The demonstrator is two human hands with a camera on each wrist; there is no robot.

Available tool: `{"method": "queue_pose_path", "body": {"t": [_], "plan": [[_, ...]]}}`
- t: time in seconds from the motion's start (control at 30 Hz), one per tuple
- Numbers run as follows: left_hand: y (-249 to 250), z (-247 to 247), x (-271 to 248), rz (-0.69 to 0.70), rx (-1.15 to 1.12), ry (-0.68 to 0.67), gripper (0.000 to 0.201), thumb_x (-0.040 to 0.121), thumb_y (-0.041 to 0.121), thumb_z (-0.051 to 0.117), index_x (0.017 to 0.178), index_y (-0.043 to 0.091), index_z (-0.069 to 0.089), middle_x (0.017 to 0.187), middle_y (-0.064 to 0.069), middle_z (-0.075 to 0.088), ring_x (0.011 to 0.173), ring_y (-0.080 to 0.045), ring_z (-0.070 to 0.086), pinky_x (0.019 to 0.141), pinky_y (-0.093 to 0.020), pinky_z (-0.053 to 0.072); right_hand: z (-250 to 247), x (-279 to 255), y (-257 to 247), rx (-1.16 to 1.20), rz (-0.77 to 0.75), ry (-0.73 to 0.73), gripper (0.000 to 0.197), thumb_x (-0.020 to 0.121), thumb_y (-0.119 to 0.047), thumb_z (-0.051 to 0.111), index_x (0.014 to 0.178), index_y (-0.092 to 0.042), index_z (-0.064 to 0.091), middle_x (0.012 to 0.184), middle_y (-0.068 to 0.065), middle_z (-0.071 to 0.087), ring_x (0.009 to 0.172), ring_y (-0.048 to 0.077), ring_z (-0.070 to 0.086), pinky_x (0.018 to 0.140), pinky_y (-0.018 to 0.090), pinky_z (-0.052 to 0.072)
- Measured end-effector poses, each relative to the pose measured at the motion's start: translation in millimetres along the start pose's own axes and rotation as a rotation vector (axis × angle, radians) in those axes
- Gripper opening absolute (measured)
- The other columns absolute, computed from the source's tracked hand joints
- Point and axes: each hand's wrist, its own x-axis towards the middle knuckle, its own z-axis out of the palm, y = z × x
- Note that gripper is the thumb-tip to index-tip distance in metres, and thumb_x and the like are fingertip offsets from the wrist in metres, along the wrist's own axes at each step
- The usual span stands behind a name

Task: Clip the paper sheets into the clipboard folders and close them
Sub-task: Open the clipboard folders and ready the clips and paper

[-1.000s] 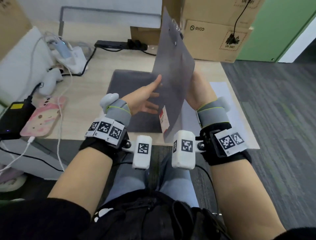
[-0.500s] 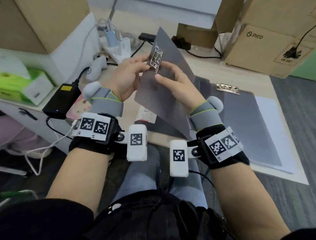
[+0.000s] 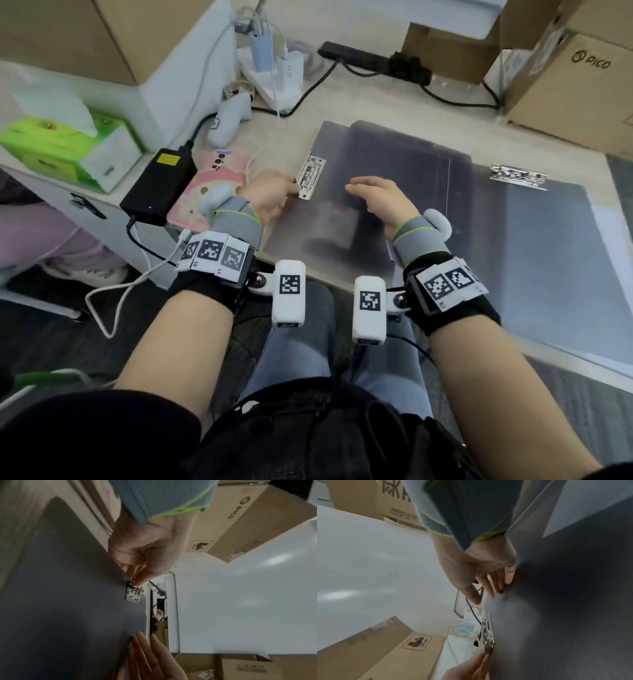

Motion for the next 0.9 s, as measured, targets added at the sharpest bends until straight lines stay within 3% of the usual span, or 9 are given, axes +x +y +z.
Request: {"method": "queue_pose_path", "body": {"t": [0.07, 0.17, 0.33, 0.47, 0.57, 0.63, 0.73, 0.8, 0.9], "plan": [[-5.9, -0.4, 2.4, -0.006, -0.03, -0.017, 0.028, 0.09, -0.006, 0.043, 0.076, 0.012, 0.058, 0.076, -0.007, 0.049, 0.059, -0.011, 0.036, 0.04, -0.012, 0.03, 1.2, 5.9, 3.5, -0.023, 0.006, 0.023, 0.04, 0.09, -0.021, 0.059, 0.128, -0.009, 0.057, 0.118, 0.002, 0.055, 0.103, 0.013, 0.046, 0.08, 0.02, 0.041], [-12.4, -1.2, 7.9, -0.051, -0.052, -0.009, 0.029, 0.091, -0.006, 0.041, 0.088, 0.012, 0.064, 0.075, -0.002, 0.057, 0.06, -0.01, 0.035, 0.048, -0.015, 0.031, 6.3, 15.7, 6.4, -0.13, -0.001, 0.058, 0.037, 0.085, -0.024, 0.063, 0.121, -0.014, 0.062, 0.131, 0.007, 0.055, 0.117, 0.021, 0.052, 0.106, 0.032, 0.041], [-8.1, 1.6, 4.7, -0.083, -0.087, -0.006, 0.038, 0.093, -0.004, 0.043, 0.117, 0.022, 0.056, 0.043, 0.015, 0.063, 0.035, 0.002, 0.052, 0.034, -0.009, 0.039, 7.6, 24.9, 7.4, -0.2, 0.028, 0.042, 0.035, 0.084, -0.025, 0.064, 0.119, -0.019, 0.059, 0.134, 0.009, 0.048, 0.122, 0.023, 0.051, 0.109, 0.035, 0.039], [-5.2, -4.9, 3.8, -0.112, -0.124, -0.049, 0.013, 0.094, 0.016, 0.05, 0.097, 0.021, 0.061, 0.051, 0.013, 0.067, 0.047, -0.001, 0.062, 0.048, -0.014, 0.05, 5.3, 30.4, 8.7, -0.238, 0.038, 0.038, 0.038, 0.085, -0.027, 0.062, 0.122, -0.019, 0.056, 0.135, 0.008, 0.042, 0.125, 0.023, 0.048, 0.11, 0.034, 0.037], [0.6, -10.0, -0.9, -0.105, -0.099, -0.125, 0.027, 0.092, 0.045, 0.047, 0.09, 0.023, 0.062, 0.077, 0.01, 0.071, 0.059, -0.004, 0.065, 0.053, -0.013, 0.051, 3.8, 33.1, 9.3, -0.265, 0.031, 0.033, 0.039, 0.086, -0.028, 0.062, 0.124, -0.02, 0.055, 0.135, 0.008, 0.041, 0.126, 0.023, 0.047, 0.111, 0.033, 0.036], [5.0, -6.5, 0.3, -0.014, -0.07, -0.014, 0.025, 0.088, 0.048, 0.054, 0.094, 0.023, 0.059, 0.086, 0.007, 0.066, 0.069, -0.007, 0.059, 0.059, -0.018, 0.049, 2.7, 34.4, 9.2, -0.266, 0.027, 0.022, 0.039, 0.086, -0.028, 0.061, 0.124, -0.019, 0.055, 0.136, 0.008, 0.041, 0.125, 0.023, 0.048, 0.111, 0.032, 0.036], [10.6, 4.1, 12.3, 0.204, -0.026, 0.261, 0.026, 0.079, 0.044, 0.066, 0.067, 0.022, 0.06, 0.07, 0.003, 0.06, 0.061, -0.008, 0.051, 0.065, -0.027, 0.043, -0.5, 35.5, 10.3, -0.262, 0.023, -0.002, 0.038, 0.088, -0.027, 0.061, 0.124, -0.019, 0.054, 0.136, 0.009, 0.041, 0.114, 0.02, 0.05, 0.101, 0.027, 0.041], [18.1, 12.7, 18.3, 0.305, 0.04, 0.306, 0.029, 0.082, 0.04, 0.061, 0.059, 0.022, 0.064, 0.072, 0.004, 0.065, 0.058, -0.002, 0.052, 0.068, -0.025, 0.042, -2.3, 36.4, 11.4, -0.246, 0.017, -0.021, 0.038, 0.088, -0.026, 0.061, 0.124, -0.017, 0.055, 0.137, 0.01, 0.042, 0.1, 0.014, 0.047, 0.076, 0.016, 0.043], [28.9, 24.7, 24.4, 0.359, 0.134, 0.261, 0.025, 0.093, 0.019, 0.047, 0.093, 0.012, 0.071, 0.099, -0.002, 0.069, 0.082, -0.01, 0.063, 0.078, -0.023, 0.047, -4.0, 36.5, 12.0, -0.227, 0.012, -0.037, 0.038, 0.089, -0.025, 0.06, 0.125, -0.014, 0.054, 0.137, 0.011, 0.041, 0.094, 0.012, 0.044, 0.06, 0.009, 0.033]]}}
